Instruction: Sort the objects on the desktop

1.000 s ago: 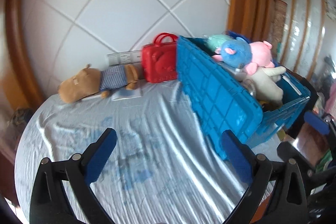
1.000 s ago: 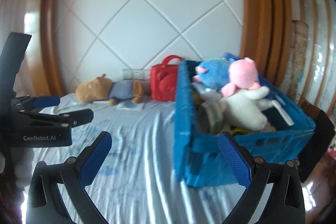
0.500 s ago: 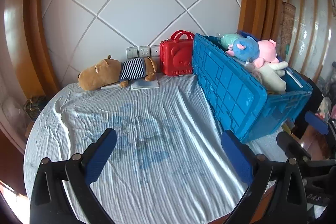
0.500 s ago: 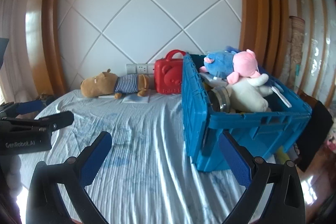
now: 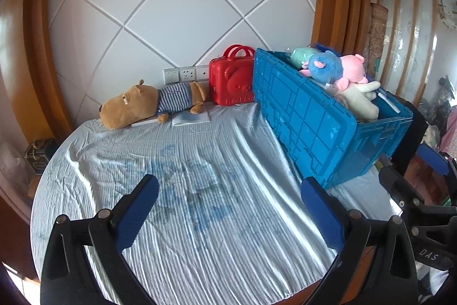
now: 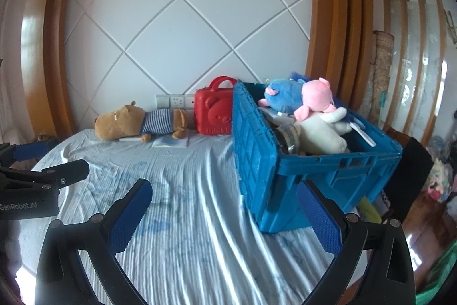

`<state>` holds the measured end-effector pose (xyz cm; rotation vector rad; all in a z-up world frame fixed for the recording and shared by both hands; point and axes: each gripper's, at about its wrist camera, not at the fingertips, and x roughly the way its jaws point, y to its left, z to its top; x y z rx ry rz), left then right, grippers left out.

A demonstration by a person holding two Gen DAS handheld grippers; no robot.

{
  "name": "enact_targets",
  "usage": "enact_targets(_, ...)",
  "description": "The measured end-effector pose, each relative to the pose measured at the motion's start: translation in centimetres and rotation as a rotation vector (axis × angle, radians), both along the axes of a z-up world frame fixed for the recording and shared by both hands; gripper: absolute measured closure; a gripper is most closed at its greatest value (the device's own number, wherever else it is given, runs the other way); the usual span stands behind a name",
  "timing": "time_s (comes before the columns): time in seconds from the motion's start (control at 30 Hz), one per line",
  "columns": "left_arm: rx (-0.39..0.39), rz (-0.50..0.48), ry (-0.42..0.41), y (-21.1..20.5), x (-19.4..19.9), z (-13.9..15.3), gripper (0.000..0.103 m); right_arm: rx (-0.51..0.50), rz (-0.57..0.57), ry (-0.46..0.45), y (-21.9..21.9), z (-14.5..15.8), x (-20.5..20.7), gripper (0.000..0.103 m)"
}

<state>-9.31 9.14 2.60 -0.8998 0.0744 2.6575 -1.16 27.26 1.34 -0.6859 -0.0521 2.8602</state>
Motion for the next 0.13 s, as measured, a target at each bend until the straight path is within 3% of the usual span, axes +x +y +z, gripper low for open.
enact_targets(0.13, 0.001, -0.002, -0.004, 0.35, 0.11, -0.05, 0.002, 0.004, -0.007, -0.001, 0.42, 0.16, 0.24, 0.0)
